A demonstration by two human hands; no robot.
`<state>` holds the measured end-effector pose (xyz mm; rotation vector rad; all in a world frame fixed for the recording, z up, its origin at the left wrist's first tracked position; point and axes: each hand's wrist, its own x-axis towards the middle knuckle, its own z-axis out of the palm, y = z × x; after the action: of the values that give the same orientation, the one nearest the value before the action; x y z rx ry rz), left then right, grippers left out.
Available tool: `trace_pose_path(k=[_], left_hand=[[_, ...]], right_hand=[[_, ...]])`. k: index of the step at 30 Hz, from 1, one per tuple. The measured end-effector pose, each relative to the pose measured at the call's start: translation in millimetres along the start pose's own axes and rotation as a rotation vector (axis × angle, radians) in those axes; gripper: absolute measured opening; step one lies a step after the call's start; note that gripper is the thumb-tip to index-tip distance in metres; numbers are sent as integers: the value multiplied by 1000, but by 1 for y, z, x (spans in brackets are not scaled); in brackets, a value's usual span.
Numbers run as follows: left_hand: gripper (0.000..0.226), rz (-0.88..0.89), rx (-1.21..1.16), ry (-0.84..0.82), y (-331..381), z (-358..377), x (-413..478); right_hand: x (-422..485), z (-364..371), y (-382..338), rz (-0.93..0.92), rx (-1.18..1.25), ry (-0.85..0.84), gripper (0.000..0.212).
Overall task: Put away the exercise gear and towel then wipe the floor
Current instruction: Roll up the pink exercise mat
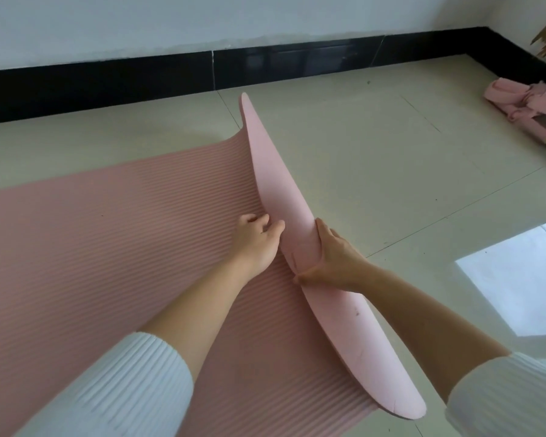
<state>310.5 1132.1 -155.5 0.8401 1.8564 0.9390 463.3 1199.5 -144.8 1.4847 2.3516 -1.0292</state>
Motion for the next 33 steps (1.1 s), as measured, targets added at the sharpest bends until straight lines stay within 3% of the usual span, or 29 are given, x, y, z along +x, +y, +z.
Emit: trace_pose_path(k=[4, 8, 10, 14, 16, 18, 22, 27, 29, 33], left_hand=[[31, -61, -82, -51, 2, 14, 7], [53, -156, -320, -47, 4, 24, 20], [68, -206, -364, -48, 2, 26, 26], [44, -202, -433, 110, -10, 31, 32], [39, -195, -513, 219, -18, 30, 35], [39, -220, -608, 274, -23, 26, 35], [20, -214, -592, 196, -27, 15, 29], [50, -269, -553, 97, -32, 4, 22], [51, -297, -576, 71, -36, -2, 16], [58, -312, -555, 54, -44, -15, 10]], right_hand=[[0, 8, -1, -65, -313, 193, 80], [-7, 28, -11, -47, -508, 225, 71], [-5, 46, -6, -146, -582, 347, 64], [-10, 56, -9, -158, -616, 301, 62], [-17, 53, -7, -178, -574, 129, 76], [-23, 44, -6, -202, -464, 77, 83], [-30, 40, -9, -240, -309, 67, 87], [-37, 50, -25, -328, -311, 50, 93], [-40, 51, -30, -343, -262, 85, 81], [-40, 55, -37, -293, 14, 272, 30]])
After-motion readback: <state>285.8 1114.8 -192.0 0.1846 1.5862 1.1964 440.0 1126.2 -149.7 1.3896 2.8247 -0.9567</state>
